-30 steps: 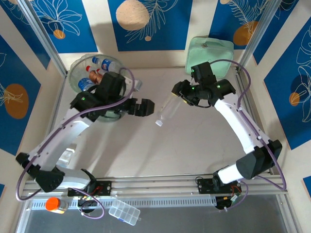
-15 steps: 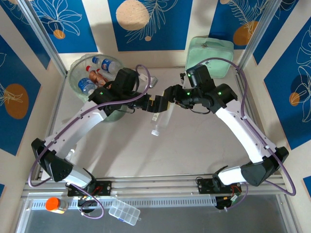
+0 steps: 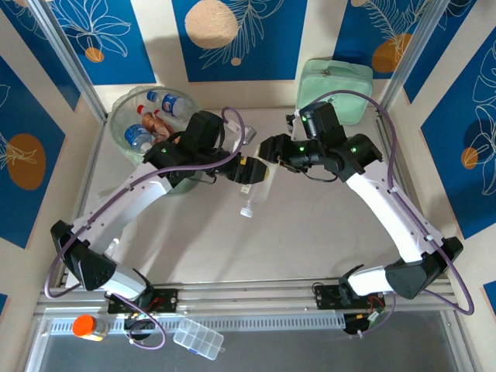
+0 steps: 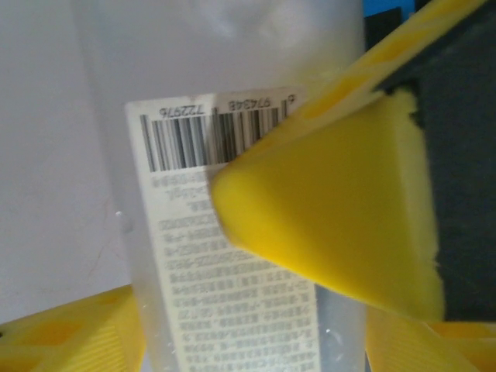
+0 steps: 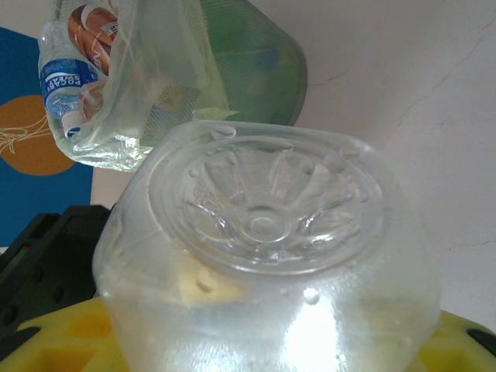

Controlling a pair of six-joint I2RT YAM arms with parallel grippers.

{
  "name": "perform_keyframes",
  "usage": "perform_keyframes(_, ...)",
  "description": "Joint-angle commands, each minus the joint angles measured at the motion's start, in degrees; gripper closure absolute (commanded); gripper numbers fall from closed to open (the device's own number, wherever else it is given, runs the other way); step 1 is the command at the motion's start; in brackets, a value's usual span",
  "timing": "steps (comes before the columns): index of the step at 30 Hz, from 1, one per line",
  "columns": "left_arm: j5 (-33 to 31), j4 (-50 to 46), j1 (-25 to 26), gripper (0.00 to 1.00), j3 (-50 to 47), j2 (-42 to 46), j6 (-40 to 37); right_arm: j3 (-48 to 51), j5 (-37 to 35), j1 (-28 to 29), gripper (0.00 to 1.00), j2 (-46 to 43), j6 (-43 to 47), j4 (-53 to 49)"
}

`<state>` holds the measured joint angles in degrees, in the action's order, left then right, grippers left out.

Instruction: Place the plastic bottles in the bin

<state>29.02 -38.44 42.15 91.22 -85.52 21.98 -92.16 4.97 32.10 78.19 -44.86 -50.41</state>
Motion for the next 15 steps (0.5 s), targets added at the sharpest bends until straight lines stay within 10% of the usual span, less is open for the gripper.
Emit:
perform_keyframes(1,0.43,0.00,0.45,0.38,-0.69,0.33,-0.97,-1.19,2.99,0.33,0.49,-1.11,0.39,2.49)
perform_keyframes(15,0.42,6.78,0.32,0.51,-5.85,3.59,3.59,0.26,5.40,-0.02,0.29,-1.96,1.76,4.04)
